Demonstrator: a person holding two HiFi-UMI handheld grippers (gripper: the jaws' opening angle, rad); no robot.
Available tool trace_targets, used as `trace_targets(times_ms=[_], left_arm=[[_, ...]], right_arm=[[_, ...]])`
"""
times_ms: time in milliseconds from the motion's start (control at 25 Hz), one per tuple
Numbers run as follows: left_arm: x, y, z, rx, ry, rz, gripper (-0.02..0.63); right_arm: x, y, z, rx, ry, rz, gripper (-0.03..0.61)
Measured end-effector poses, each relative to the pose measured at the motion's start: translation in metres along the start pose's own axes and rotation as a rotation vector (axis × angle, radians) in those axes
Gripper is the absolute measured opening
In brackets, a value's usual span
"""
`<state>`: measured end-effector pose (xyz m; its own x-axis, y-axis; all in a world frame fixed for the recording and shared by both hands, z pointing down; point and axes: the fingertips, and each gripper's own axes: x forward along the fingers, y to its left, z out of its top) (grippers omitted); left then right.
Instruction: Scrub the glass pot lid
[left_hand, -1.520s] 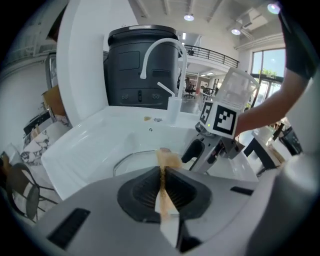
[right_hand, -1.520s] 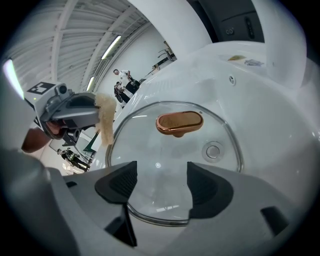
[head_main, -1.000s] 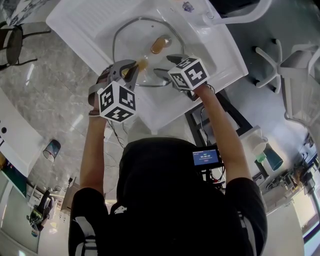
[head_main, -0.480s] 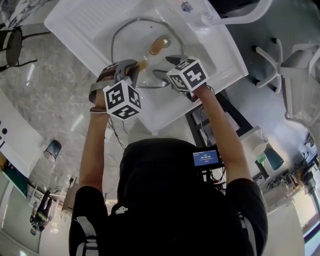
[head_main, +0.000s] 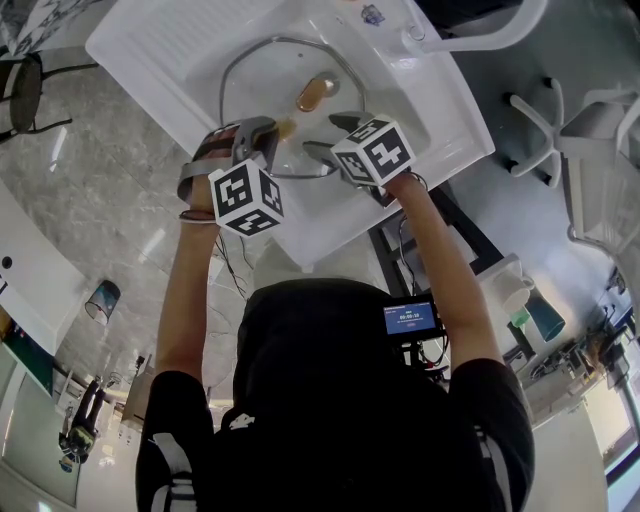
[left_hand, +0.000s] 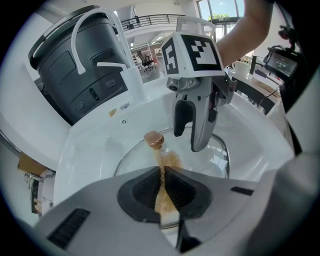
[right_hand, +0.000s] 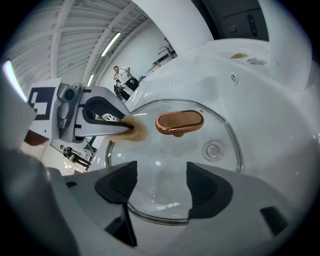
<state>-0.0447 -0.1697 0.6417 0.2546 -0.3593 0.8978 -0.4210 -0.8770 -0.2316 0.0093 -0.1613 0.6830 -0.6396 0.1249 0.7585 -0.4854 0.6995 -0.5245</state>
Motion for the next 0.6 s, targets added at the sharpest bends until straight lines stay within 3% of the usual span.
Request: trace_targets(times_ms=[600], left_arm=[[0.016, 0.023, 0.004, -0.049, -0.033, 0.014, 0.018]], right_arm=[[0.001, -0.001, 0.000, -0.004, 0.006, 0.003, 0.296]])
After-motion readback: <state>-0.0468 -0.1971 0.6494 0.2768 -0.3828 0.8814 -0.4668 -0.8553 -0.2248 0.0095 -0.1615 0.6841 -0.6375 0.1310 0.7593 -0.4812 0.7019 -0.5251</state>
